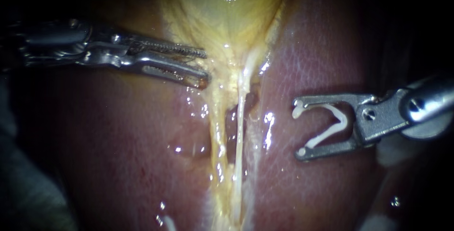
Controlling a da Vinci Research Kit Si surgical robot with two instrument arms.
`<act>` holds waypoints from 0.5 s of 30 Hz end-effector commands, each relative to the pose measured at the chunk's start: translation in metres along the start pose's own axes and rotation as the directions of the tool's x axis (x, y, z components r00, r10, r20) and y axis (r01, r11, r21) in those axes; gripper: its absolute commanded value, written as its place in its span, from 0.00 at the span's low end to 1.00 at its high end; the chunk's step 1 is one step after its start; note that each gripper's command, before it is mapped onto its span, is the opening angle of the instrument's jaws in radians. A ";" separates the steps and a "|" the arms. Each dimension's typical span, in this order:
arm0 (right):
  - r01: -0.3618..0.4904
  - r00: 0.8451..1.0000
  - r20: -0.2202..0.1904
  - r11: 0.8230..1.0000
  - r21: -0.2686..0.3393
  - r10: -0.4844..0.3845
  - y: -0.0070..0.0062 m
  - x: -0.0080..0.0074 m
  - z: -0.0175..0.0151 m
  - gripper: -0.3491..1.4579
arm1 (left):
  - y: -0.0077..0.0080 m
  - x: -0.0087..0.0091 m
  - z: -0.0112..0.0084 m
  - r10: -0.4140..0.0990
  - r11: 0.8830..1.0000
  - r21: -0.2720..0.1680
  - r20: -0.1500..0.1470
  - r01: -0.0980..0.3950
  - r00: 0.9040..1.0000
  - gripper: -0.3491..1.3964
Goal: Grabbing gallbladder
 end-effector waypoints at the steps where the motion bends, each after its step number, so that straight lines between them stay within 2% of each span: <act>1: 0.000 1.000 0.000 1.000 0.000 0.000 0.0000 0.0000 0.0000 0.47 | -0.0001 0.0000 0.0000 0.003 1.000 0.000 0.000 -0.003 1.000 0.27; 7: 0.000 1.000 0.000 1.000 0.000 0.000 0.0000 0.0000 0.0000 0.47 | -0.0002 0.0000 -0.0001 -0.020 1.000 0.003 0.011 0.020 1.000 0.19; 15: 0.000 1.000 0.000 1.000 0.000 0.000 0.0000 0.0000 0.0000 0.47 | -0.0001 0.0000 -0.0003 -0.026 1.000 0.005 0.023 0.026 0.999 0.00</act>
